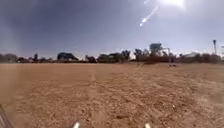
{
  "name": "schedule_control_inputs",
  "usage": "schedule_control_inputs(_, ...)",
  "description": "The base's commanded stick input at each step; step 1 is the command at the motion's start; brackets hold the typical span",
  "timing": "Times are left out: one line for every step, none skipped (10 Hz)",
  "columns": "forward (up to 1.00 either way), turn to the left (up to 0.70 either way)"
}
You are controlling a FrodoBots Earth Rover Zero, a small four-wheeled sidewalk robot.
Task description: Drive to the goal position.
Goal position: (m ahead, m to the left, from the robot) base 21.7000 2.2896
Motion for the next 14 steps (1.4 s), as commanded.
schedule_control_inputs(0.45, 0.00)
schedule_control_inputs(0.45, 0.00)
schedule_control_inputs(0.45, 0.00)
schedule_control_inputs(0.45, 0.00)
schedule_control_inputs(0.45, 0.00)
schedule_control_inputs(0.45, 0.00)
schedule_control_inputs(0.45, 0.00)
schedule_control_inputs(0.45, 0.00)
schedule_control_inputs(0.45, 0.00)
schedule_control_inputs(0.45, 0.00)
schedule_control_inputs(0.45, 0.00)
schedule_control_inputs(0.45, 0.00)
schedule_control_inputs(0.45, 0.00)
schedule_control_inputs(0.45, 0.00)
